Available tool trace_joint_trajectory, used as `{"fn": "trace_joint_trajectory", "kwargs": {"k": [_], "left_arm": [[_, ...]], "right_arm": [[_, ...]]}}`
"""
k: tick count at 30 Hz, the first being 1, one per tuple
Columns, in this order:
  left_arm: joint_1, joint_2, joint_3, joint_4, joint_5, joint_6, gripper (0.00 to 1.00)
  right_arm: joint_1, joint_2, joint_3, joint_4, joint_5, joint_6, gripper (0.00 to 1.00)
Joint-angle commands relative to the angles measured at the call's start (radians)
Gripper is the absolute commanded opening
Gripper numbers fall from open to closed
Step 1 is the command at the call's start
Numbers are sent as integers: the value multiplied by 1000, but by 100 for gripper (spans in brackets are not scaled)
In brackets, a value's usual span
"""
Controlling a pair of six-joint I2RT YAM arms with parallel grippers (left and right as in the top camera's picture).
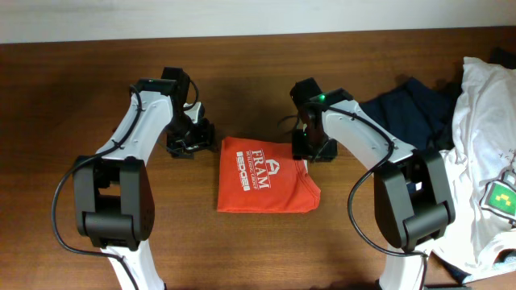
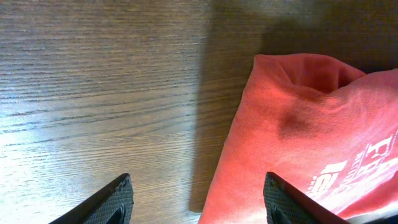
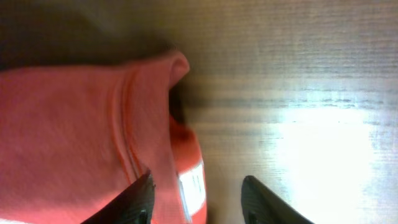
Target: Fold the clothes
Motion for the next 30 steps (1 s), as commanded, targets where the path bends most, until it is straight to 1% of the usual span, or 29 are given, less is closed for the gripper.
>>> {"fn": "trace_joint_trajectory", "kwargs": {"k": [1, 2, 3, 4, 5, 7, 9, 11, 12, 13, 14, 15, 16, 18, 19, 20, 22, 23, 24, 25, 27, 28, 30], "left_arm": [[-4, 7, -1, 6, -2, 20, 67], [-4, 7, 9, 7, 29, 40, 67], [-4, 7, 10, 18, 156, 128, 70], [-4, 7, 10, 26, 243, 231, 80], [-4, 10, 10, 36, 241, 274, 85], [-7, 31, 9, 47, 241, 278, 85], [-25, 100, 9, 50, 293, 356, 85], [-50, 148, 9, 66, 293, 367, 85], [-79, 173, 9, 77, 293, 377, 82], [-98, 175, 9, 84, 292, 377, 70], [-107, 175, 9, 91, 285, 376, 24], [-79, 175, 16, 90, 257, 361, 0], [-23, 175, 40, 91, 193, 288, 0], [90, 175, 101, 98, 175, 217, 0], [171, 175, 141, 117, 171, 157, 0], [298, 175, 174, 176, 171, 85, 0], [486, 175, 176, 286, 171, -26, 0], [597, 175, 176, 337, 171, -115, 0], [664, 175, 176, 354, 171, -196, 0], [729, 175, 176, 364, 171, -280, 0], [833, 175, 176, 375, 170, -389, 0], [869, 175, 176, 387, 169, -416, 0], [908, 175, 175, 388, 158, -416, 1]], "right_arm": [[-3, -14, 19, -88, 25, 17, 57], [-23, -37, 38, -130, 28, 17, 58], [-58, -92, 66, -176, 28, 14, 58], [-84, -139, 80, -201, 27, 8, 59], [-101, -176, 83, -216, 27, -4, 59], [-114, -221, 83, -238, 27, -26, 59], [-114, -222, 82, -241, 27, -26, 59], [-114, -222, 82, -241, 27, -26, 59], [-114, -222, 82, -241, 27, -26, 59], [-114, -222, 82, -242, 28, -26, 59], [-114, -222, 82, -242, 31, -29, 59], [-114, -222, 82, -249, 43, -29, 59], [-114, -222, 82, -255, 63, -29, 59], [-114, -222, 82, -261, 77, -29, 59], [-114, -222, 82, -260, 77, -29, 60], [-114, -222, 82, -260, 78, -29, 60], [-114, -222, 82, -260, 77, -29, 60], [-114, -222, 82, -260, 77, -29, 60], [-114, -222, 82, -260, 77, -29, 60], [-114, -222, 82, -260, 77, -29, 60], [-114, -222, 82, -260, 77, -29, 60], [-114, -222, 82, -260, 77, -29, 60], [-114, -222, 82, -260, 77, -29, 60]]}}
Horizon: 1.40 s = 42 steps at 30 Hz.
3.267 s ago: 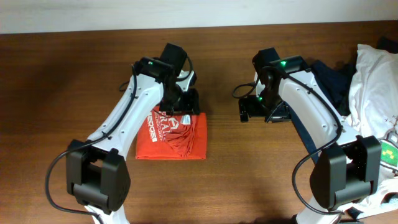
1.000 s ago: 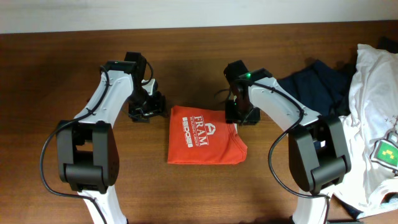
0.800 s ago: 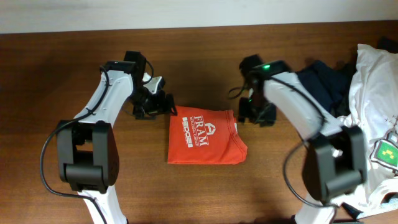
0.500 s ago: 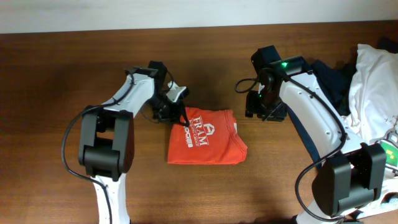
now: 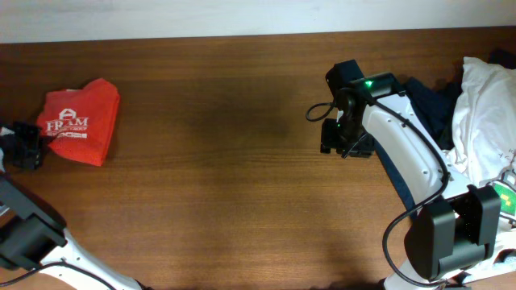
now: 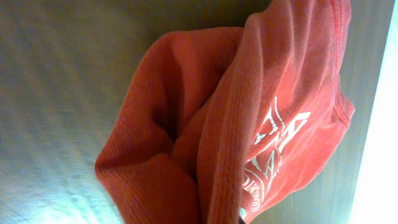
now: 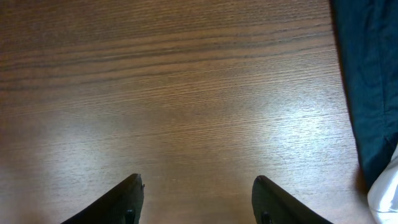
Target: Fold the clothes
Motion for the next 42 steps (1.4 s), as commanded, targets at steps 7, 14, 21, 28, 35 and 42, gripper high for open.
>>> {"fn": "trace_joint_trajectory", "kwargs": {"k": [7, 14, 21, 28, 35, 42], "left_arm": [[47, 10, 10, -285, -44, -74, 99], [-155, -164, 10, -347, -160, 92, 99], [-737, -188, 10, -517, -361, 299, 99], [-811, -209, -1, -890, -362, 392, 99], [-811, -1006, -677, -349, -363, 344, 99], [-810, -1752, -961, -156, -481, 319, 99]], "right_arm": [[0, -8, 10, -3, 16, 4, 79], [-1, 30, 9, 17, -64, -18, 99], [-147, 40, 8, -40, -229, -163, 99], [-212, 3, -32, -294, -130, -233, 99], [-216, -688, -486, 99, -130, -228, 99], [-216, -1250, -559, 163, -18, -229, 99]]}}
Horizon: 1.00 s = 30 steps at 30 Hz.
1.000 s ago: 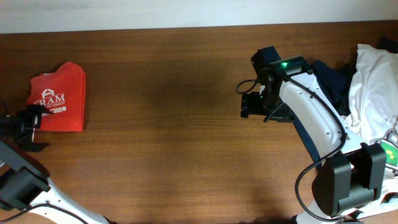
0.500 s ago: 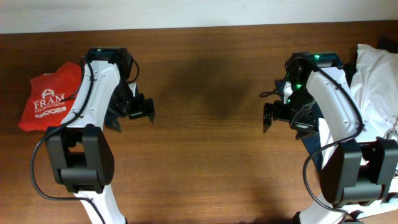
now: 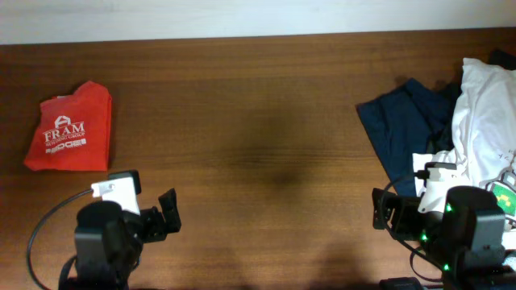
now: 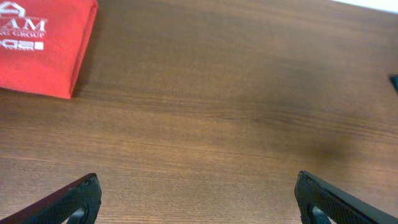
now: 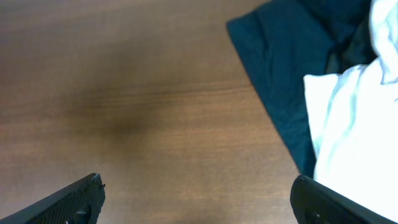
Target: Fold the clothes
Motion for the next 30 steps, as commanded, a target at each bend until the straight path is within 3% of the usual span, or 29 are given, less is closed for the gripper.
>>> {"fn": "trace_joint_trajectory", "kwargs": {"k": [1, 9, 13, 15, 20, 23, 26, 28, 30], "left_arm": [[5, -100, -16, -1, -24, -6, 99], [5, -100, -16, -9, -24, -6, 99], [5, -100, -16, -9, -24, -6, 99], [5, -100, -16, -9, -24, -6, 99], [5, -100, -16, -10, -24, -6, 99], [5, -100, -16, -10, -24, -6, 99], [5, -100, -16, -10, -24, -6, 99], [5, -100, -16, -10, -24, -6, 99], [5, -100, -16, -10, -24, -6, 99]], "right_arm": [[2, -73, -8, -4, 35, -7, 99], [2, -72, -8, -4, 34, -7, 99], [3, -158, -31, 34, 76, -11, 99], [3, -251, -150, 201, 50, -70, 99], [20, -594, -666, 758, 0, -90, 99], [23, -618, -872, 1075, 8, -106, 99], [22, -618, -1006, 1217, 16, -142, 99], [22, -618, -1004, 1079, 23, -168, 99], [23, -618, -1004, 1064, 36, -198, 99]]}}
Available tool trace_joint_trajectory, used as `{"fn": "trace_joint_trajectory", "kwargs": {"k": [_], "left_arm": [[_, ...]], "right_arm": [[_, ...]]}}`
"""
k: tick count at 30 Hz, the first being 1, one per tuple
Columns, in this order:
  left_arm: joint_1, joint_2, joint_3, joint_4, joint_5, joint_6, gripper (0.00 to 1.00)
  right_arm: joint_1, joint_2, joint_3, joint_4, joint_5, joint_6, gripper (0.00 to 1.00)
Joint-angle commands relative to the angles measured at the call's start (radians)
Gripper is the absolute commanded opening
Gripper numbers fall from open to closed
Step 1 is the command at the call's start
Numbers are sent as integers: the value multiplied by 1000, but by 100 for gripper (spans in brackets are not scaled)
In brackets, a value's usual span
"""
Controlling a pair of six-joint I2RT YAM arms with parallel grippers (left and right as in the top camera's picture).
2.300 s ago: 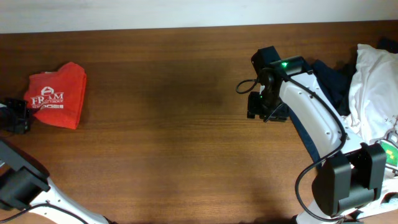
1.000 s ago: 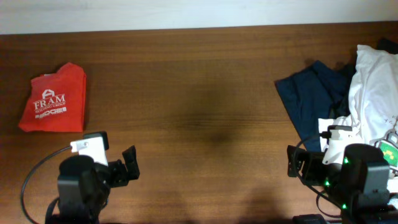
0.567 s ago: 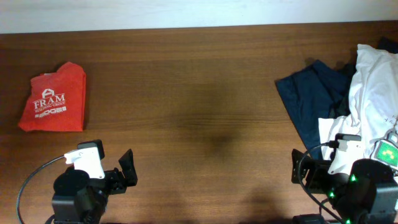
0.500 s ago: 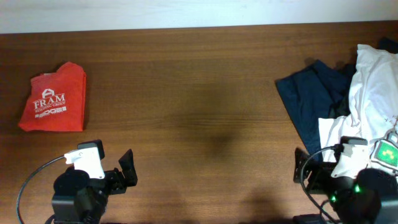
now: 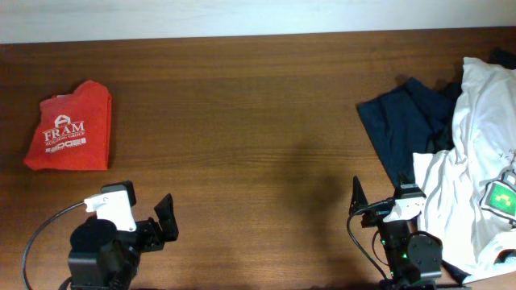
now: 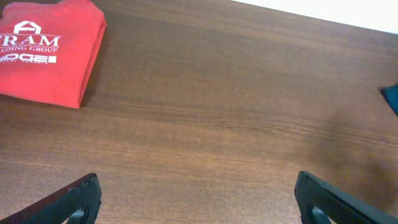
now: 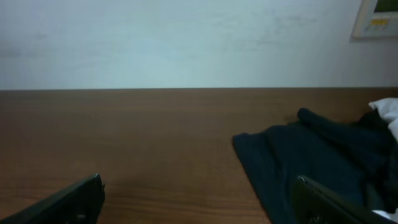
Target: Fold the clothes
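A folded red shirt with white lettering lies flat at the table's far left, also seen in the left wrist view. At the right lies a crumpled navy garment, with a white garment heaped beside and partly over it. My left gripper is open over bare wood near the front edge, well away from the red shirt. My right gripper is open too, low at the front right, with the navy garment ahead of it. Neither holds anything.
The brown wooden table runs back to a white wall. A green-and-white tag sits on the white heap. Both arm bases stand at the front edge, left and right.
The right arm has drawn in lower at the front edge, and its camera now looks level across the table to the wall. The left arm shifted slightly. Both grippers stay open.
First both grippers stood open at either side of the folded red shirt in the table's middle. Then the shirt was at the far left with the left gripper on it, the right gripper near the navy garment. Later both arms were back at the front edge, the shirt lying free.
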Motion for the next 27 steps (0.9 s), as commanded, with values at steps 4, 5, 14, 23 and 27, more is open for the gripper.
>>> {"fn": "trace_joint_trajectory", "kwargs": {"k": [4, 5, 14, 23, 27], "left_arm": [[5, -3, -2, 1, -10, -6, 99], [5, -3, -2, 1, -10, -6, 99], [5, -3, -2, 1, -10, -6, 99], [7, -132, -165, 33, -108, 28, 99], [7, -400, -508, 379, -104, 77, 99]], "right_arm": [[5, -8, -5, -8, 20, -45, 99], [5, -8, -5, -8, 20, -45, 99], [5, -8, -5, -8, 20, -45, 99], [5, -8, -5, -8, 20, -45, 99], [5, -8, -5, -8, 20, -45, 99]]}}
